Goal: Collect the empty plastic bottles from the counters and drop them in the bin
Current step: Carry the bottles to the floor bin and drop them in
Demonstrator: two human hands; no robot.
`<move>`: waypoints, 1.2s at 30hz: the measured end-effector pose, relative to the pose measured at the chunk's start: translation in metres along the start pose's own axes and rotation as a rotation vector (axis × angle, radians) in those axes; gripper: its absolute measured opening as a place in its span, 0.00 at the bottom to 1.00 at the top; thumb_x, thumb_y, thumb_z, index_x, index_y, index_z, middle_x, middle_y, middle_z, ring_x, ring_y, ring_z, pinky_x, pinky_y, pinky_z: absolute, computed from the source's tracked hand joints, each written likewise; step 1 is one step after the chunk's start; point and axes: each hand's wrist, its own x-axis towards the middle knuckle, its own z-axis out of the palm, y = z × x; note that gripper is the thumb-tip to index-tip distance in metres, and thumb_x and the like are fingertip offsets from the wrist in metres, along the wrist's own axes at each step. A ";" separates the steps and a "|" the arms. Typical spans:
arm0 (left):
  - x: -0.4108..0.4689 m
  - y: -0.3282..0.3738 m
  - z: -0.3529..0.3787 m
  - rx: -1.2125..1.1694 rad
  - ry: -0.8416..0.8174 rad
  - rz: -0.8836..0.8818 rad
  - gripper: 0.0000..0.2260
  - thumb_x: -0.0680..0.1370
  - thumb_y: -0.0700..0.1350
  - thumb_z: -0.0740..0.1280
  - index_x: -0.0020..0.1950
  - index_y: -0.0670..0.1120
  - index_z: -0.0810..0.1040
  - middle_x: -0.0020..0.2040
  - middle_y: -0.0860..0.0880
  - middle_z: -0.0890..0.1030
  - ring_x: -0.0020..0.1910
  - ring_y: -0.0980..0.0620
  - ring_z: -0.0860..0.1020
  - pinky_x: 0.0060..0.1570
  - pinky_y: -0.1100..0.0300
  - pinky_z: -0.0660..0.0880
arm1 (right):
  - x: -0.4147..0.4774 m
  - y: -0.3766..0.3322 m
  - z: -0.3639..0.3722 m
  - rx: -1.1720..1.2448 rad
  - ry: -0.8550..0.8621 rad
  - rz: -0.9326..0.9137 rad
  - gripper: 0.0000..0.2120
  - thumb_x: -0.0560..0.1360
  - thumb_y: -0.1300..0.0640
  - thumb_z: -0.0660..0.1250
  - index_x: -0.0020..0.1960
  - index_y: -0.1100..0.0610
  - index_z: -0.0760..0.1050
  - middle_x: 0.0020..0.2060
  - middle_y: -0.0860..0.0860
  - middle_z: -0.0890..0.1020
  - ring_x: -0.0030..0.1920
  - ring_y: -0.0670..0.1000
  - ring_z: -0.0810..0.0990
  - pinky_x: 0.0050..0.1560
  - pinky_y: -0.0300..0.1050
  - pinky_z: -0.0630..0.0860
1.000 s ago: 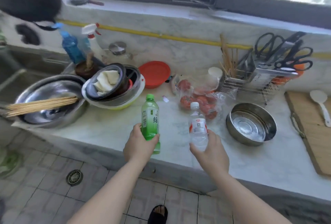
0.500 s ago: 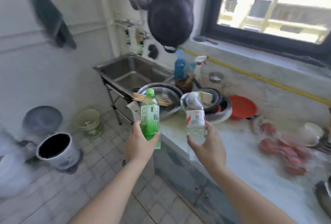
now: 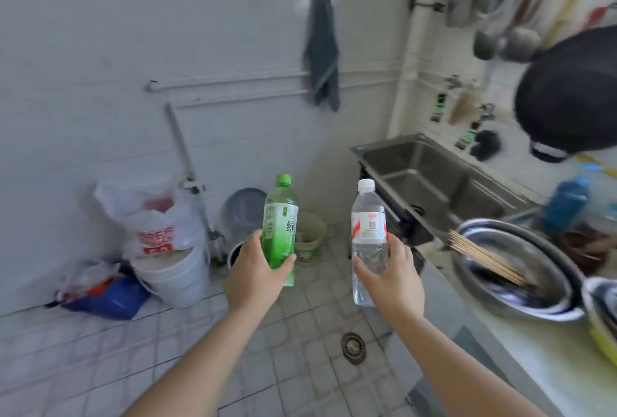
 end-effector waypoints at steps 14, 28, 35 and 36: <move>0.135 -0.094 -0.037 0.067 0.167 -0.224 0.28 0.70 0.57 0.71 0.66 0.49 0.67 0.59 0.51 0.77 0.54 0.48 0.77 0.39 0.57 0.66 | 0.115 -0.099 0.163 0.028 -0.237 -0.129 0.32 0.67 0.40 0.69 0.67 0.49 0.63 0.62 0.47 0.71 0.55 0.51 0.76 0.44 0.47 0.72; 0.289 -0.126 0.047 0.105 0.088 -0.506 0.24 0.69 0.59 0.69 0.60 0.49 0.69 0.55 0.49 0.78 0.50 0.45 0.78 0.41 0.54 0.71 | 0.266 -0.108 0.276 -0.089 -0.484 -0.201 0.32 0.69 0.40 0.68 0.67 0.50 0.62 0.61 0.47 0.71 0.53 0.50 0.75 0.40 0.46 0.71; 0.351 -0.169 0.081 0.122 -0.009 -0.597 0.24 0.69 0.60 0.70 0.59 0.50 0.69 0.54 0.49 0.79 0.50 0.45 0.78 0.41 0.54 0.71 | 0.305 -0.102 0.338 -0.175 -0.569 -0.133 0.31 0.69 0.40 0.68 0.67 0.48 0.62 0.61 0.47 0.71 0.52 0.50 0.76 0.40 0.47 0.73; 0.357 -0.173 0.082 0.129 -0.022 -0.594 0.24 0.69 0.60 0.70 0.59 0.50 0.69 0.54 0.49 0.79 0.50 0.45 0.78 0.41 0.54 0.71 | 0.308 -0.104 0.342 -0.188 -0.576 -0.127 0.32 0.68 0.40 0.68 0.67 0.48 0.61 0.62 0.47 0.71 0.52 0.50 0.76 0.40 0.48 0.74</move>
